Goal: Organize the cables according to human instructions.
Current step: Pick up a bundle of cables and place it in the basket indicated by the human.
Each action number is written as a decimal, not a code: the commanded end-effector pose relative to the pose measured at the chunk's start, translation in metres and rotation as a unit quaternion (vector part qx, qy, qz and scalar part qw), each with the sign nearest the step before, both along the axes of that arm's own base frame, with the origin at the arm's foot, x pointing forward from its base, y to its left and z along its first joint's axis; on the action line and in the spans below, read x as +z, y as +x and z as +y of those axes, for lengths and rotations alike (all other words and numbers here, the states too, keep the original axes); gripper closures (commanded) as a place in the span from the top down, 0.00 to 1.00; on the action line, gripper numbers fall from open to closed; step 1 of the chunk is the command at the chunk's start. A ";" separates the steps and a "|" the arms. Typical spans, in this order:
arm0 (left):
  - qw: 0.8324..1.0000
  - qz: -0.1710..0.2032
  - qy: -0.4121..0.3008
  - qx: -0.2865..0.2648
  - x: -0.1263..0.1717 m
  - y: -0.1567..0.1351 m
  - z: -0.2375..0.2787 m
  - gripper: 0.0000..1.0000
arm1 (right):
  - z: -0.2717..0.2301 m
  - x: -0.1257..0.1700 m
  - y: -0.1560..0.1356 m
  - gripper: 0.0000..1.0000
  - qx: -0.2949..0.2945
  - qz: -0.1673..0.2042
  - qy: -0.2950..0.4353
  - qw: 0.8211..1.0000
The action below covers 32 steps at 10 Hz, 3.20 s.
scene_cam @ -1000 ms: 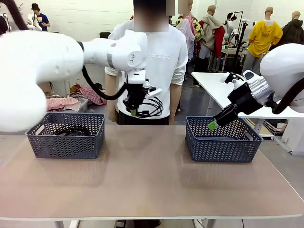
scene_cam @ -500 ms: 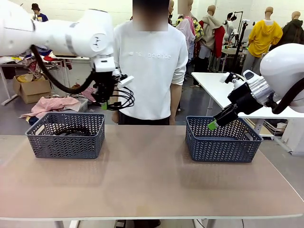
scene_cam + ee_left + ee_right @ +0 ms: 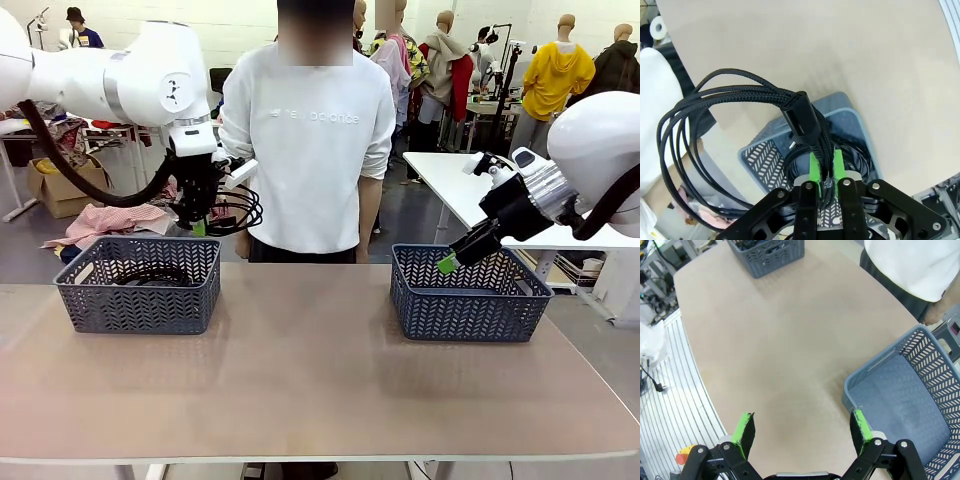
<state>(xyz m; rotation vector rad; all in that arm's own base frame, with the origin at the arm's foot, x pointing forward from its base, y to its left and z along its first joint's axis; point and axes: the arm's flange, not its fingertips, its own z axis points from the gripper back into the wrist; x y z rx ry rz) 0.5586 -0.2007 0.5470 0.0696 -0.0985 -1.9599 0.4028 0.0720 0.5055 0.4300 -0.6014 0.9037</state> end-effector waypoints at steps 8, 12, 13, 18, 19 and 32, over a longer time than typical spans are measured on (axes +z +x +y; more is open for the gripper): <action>0.999 -0.018 0.007 0.031 0.017 -0.015 0.030 0.12 | -0.001 0.000 0.003 1.00 0.008 -0.005 0.015 1.000; 0.995 -0.014 -0.008 0.101 0.011 -0.021 0.093 0.12 | -0.001 0.000 0.003 1.00 0.008 -0.005 0.015 1.000; 0.993 -0.005 -0.014 0.117 0.002 -0.020 0.105 0.12 | -0.001 0.000 0.003 1.00 0.008 -0.005 0.015 1.000; 0.990 -0.004 -0.016 0.144 -0.043 0.003 0.140 0.12 | -0.001 0.000 0.003 1.00 0.008 -0.005 0.015 1.000; 0.989 0.001 -0.018 0.149 -0.051 0.006 0.144 0.12 | -0.001 0.000 0.003 1.00 0.008 -0.005 0.015 1.000; 0.986 0.022 -0.027 0.162 -0.059 0.012 0.158 1.00 | -0.001 0.000 0.003 1.00 0.008 -0.005 0.015 1.000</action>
